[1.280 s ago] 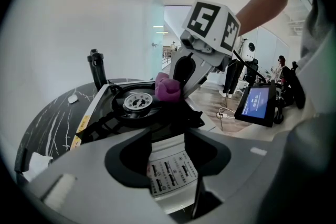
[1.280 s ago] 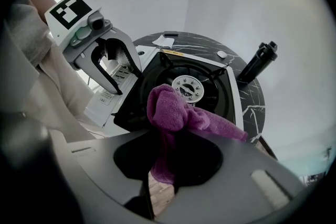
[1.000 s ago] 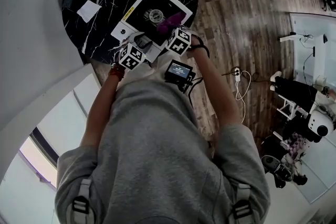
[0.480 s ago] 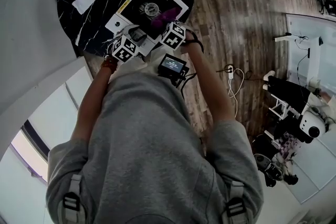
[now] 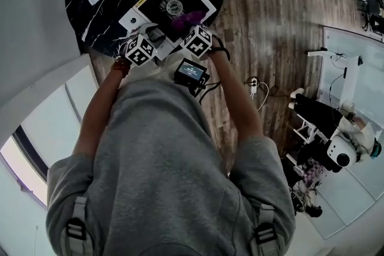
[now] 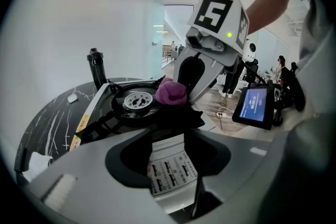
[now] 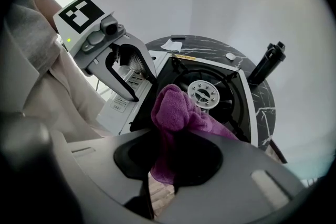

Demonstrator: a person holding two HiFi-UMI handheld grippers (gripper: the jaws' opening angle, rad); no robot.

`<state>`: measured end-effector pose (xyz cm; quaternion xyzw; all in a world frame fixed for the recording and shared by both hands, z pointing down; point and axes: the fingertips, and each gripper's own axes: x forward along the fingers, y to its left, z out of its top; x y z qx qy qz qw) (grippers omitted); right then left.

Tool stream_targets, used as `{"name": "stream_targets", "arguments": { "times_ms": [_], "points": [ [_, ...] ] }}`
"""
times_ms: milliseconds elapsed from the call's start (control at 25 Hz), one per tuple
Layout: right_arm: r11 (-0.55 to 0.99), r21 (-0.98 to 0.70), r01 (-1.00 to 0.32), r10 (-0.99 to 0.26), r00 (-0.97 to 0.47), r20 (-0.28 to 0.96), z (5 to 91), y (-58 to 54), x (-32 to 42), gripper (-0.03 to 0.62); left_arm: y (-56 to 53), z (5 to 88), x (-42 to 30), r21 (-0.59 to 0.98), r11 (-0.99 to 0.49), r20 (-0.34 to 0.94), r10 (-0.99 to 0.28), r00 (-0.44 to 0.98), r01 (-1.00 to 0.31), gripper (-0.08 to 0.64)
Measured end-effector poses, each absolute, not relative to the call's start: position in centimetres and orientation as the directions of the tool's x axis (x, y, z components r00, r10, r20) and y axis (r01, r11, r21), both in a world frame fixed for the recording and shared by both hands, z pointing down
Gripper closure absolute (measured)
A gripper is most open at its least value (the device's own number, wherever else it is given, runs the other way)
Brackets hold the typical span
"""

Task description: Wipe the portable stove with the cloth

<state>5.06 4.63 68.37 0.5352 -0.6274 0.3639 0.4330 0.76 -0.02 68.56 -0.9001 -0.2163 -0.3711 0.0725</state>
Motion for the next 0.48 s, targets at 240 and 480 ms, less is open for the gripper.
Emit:
{"name": "stream_targets", "arguments": {
  "times_ms": [240, 480],
  "points": [
    [0.172, -0.007, -0.985, -0.360, -0.069, 0.931, 68.26, 4.79, 4.77, 0.499, 0.08, 68.44, 0.83, 0.029, -0.899, 0.696, 0.332, 0.637, 0.436, 0.371],
    [0.183, -0.032, -0.983, -0.341, -0.094, 0.935, 68.37, 4.64, 4.56, 0.499, -0.44, 68.50, 1.10, 0.053, -0.908, 0.697, 0.331, 0.636, 0.415, 0.393]
  ]
}}
